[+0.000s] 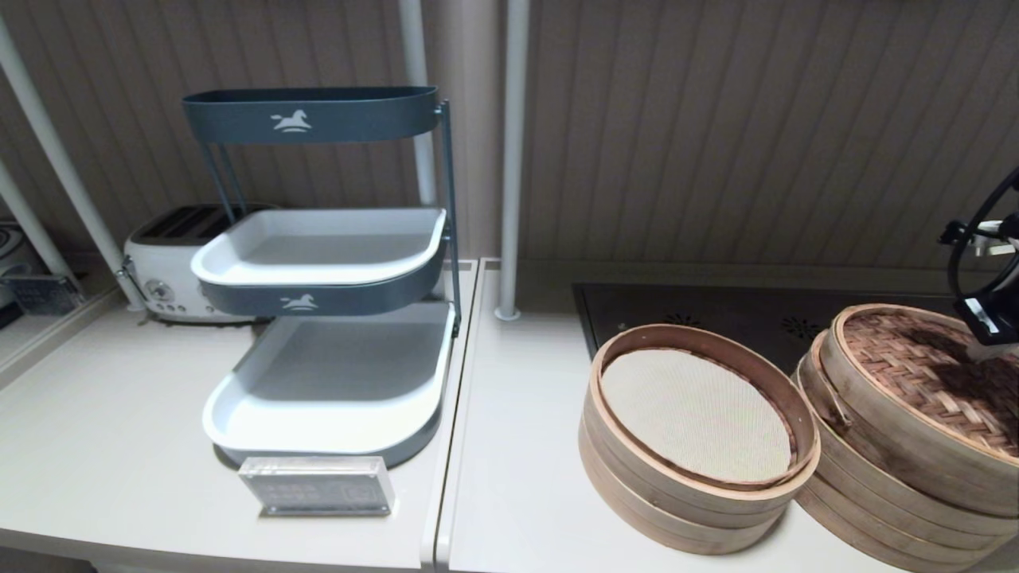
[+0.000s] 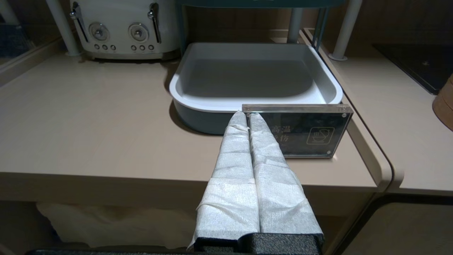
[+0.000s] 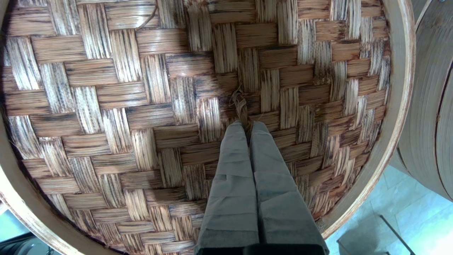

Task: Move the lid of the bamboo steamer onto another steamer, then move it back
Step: Put the steamer

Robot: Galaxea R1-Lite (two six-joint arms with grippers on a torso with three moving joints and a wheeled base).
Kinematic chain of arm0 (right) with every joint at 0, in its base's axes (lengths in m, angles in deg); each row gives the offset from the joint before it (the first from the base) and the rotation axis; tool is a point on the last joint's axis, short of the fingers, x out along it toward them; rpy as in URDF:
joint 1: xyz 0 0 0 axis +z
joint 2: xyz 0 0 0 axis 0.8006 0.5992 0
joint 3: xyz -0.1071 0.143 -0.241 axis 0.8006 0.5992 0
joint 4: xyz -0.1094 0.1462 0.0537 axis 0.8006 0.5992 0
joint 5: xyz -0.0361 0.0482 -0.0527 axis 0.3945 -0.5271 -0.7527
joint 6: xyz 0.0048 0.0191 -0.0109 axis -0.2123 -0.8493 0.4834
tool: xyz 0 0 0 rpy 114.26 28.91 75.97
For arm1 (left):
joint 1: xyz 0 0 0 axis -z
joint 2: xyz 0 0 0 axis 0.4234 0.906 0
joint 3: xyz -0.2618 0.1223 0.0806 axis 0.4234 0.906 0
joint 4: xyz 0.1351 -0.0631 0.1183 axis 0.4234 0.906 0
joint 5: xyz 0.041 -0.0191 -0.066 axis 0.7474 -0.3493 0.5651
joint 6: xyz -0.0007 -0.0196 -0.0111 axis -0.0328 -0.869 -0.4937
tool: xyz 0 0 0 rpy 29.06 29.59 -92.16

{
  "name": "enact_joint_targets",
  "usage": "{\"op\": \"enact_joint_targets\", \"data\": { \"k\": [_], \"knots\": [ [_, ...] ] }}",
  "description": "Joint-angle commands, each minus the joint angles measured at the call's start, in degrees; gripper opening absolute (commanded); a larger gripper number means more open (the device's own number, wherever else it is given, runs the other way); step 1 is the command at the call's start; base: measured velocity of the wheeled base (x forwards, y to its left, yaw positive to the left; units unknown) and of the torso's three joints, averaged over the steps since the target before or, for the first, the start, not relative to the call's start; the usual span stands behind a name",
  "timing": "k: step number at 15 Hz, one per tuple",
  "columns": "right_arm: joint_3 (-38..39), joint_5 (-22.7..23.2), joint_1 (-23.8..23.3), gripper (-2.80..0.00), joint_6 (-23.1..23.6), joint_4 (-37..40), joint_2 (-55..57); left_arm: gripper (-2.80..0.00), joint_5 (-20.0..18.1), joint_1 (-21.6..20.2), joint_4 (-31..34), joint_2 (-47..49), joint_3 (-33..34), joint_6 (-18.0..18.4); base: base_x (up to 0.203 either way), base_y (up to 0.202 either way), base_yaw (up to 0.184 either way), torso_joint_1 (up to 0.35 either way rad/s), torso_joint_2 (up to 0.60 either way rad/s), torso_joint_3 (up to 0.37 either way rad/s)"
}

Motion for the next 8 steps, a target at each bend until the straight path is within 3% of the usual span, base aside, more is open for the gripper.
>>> {"op": "enact_joint_targets", "data": {
  "k": [1,8],
  "knots": [
    [-1.14,0.01,0.14,-2.80,0.13,0.33,0.71,-2.80,0.02,0.00,-0.03,-0.20,1.58,0.01,0.000,0.000,0.000,0.000,0.00,0.000],
    [-1.73,0.01,0.62,-2.80,0.10,0.43,0.64,-2.80,0.00,0.00,-0.03,-0.12,1.58,-0.06,0.000,0.000,0.000,0.000,0.00,0.000]
  ]
}}
